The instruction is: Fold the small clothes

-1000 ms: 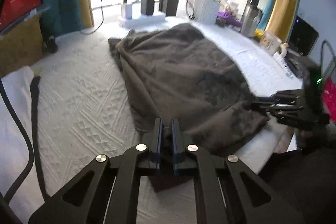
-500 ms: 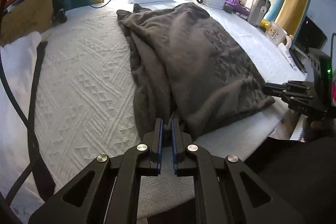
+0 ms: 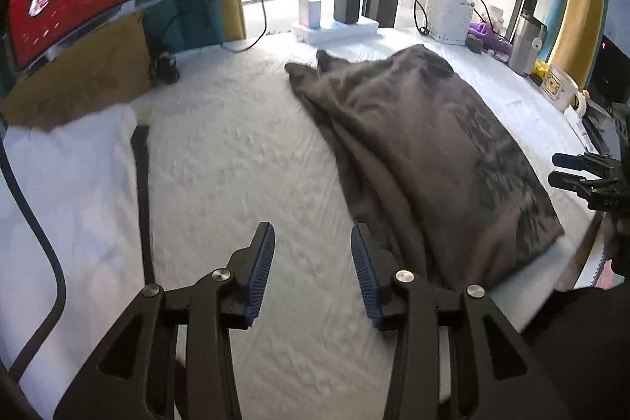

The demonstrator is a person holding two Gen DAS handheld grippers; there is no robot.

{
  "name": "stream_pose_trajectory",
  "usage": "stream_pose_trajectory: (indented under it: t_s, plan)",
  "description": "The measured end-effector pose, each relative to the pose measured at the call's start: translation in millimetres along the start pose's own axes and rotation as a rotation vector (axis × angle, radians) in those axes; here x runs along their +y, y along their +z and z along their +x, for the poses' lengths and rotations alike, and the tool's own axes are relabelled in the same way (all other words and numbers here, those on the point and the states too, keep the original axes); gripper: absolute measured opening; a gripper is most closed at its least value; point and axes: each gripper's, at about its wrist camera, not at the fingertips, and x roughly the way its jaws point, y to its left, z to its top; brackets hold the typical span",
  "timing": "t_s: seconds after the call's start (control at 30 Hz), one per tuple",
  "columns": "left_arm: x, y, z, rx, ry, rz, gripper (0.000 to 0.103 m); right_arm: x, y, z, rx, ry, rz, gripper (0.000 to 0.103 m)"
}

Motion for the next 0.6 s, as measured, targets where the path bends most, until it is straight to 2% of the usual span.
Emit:
stream_pose_trajectory:
  t_s: [0.33,0.47,0.6]
  plan:
    - [-13.3,71.6,46.1,-0.057,-0.068,0.054,0.04,-28.9,53.4,26.4,-0.042,-0.014,0.034,0.07]
    - [-15.6,96.2,70.9,-0.073,-0.095,0.066,0.04,-35.8,72.1,45.3,-0.028,-0.016,0.037,0.07]
    - [-12.0,113.3,95.0,-0.055,-0.119,0.057,0.04,-38.4,95.2,61.5,-0.033,-0.013,0.011,0.07]
